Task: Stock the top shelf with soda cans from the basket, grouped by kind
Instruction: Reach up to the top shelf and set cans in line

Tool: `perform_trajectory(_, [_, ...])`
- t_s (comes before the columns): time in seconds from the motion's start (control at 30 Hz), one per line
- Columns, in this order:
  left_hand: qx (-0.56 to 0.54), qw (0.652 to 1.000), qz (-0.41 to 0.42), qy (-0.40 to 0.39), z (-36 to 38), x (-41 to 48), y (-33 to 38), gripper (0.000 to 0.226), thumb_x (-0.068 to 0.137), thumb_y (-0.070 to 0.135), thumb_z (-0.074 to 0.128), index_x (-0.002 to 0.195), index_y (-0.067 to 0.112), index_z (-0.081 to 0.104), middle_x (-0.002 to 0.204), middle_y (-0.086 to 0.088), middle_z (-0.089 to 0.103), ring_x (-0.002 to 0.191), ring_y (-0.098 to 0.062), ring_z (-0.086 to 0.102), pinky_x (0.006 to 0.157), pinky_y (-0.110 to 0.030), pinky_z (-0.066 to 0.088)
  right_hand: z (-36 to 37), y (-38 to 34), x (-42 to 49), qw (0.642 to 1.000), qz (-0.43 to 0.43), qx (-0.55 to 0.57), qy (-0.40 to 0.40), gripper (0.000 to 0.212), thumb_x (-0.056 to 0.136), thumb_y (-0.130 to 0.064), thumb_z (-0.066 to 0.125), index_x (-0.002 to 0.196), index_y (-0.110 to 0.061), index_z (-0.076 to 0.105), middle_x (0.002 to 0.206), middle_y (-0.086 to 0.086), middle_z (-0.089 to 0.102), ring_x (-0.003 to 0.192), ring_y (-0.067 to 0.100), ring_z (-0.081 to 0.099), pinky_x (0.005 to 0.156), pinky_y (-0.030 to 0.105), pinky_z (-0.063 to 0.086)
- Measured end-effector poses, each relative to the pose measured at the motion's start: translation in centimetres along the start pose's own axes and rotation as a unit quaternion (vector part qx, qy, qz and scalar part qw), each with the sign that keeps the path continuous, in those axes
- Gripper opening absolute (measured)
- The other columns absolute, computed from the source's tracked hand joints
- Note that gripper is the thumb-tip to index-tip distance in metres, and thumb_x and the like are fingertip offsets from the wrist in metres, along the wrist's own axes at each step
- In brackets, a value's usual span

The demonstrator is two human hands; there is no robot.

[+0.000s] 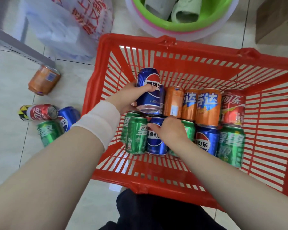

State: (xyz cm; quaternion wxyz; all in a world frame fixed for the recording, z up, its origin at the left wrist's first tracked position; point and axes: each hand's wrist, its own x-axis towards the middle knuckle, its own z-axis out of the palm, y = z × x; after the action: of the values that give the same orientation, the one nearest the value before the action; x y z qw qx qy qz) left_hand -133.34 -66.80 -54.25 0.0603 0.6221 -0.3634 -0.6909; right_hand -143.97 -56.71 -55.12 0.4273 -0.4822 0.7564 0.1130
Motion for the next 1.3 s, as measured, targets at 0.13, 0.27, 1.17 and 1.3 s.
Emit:
perform_trajectory(0.13, [-0.122, 0.992, 0.001, -0.034, -0.6, -1.5, -0.8, 0.028, 0.087, 0.024, 0.059, 0.112, 0.015, 0.053, 0.095, -0.004, 0.070, 0.077, -0.014, 0.069, 0.064, -0.026, 0.057, 0.2, -0.5, 1.5, 0.997, 0.030, 0.054, -0.041, 0.053, 0.084, -0.056, 0.054, 0.073, -0.004, 0.051, 0.078, 0.007, 0.051, 0.086, 0.028, 0.057, 0.048, 0.026, 0.032])
perform_trajectory(0.27, [-0.187, 0.981, 0.007, -0.056, -0.9, -2.7, -1.8, 0.019, 0.090, 0.024, 0.052, 0.106, 0.016, 0.055, 0.091, -0.003, 0.071, 0.077, -0.015, 0.070, 0.074, -0.031, 0.057, 0.4, -0.2, 2.0, 0.983, 0.020, 0.175, -0.054, 0.046, 0.078, -0.047, 0.067, 0.094, -0.004, 0.063, 0.090, 0.009, 0.064, 0.082, 0.024, 0.058, 0.058, 0.026, 0.042])
perform_trajectory(1.17, [-0.264, 0.961, 0.078, -0.040, -0.1, -44.6, 12.1, 0.032, 0.076, 0.014, 0.064, 0.107, 0.013, 0.055, 0.082, 0.000, 0.071, 0.070, -0.013, 0.069, 0.060, -0.027, 0.056, -22.7, -2.1, -39.1, 0.724, 0.029, 0.689, -0.013, 0.020, 0.086, -0.027, 0.056, 0.100, -0.014, 0.062, 0.075, -0.004, 0.072, 0.066, 0.010, 0.067, 0.068, 0.030, 0.052])
perform_trajectory(1.3, [-0.256, 0.957, 0.117, -0.065, -1.1, -52.1, 16.4, 0.063, 0.061, 0.033, 0.069, 0.116, 0.007, 0.053, 0.093, -0.006, 0.068, 0.080, -0.017, 0.067, 0.068, -0.030, 0.056, -27.3, -5.4, -47.1, 0.703, 0.016, 0.711, -0.010, 0.053, 0.069, -0.039, 0.061, 0.107, -0.002, 0.062, 0.087, 0.010, 0.070, 0.073, 0.020, 0.068, 0.083, 0.040, 0.052])
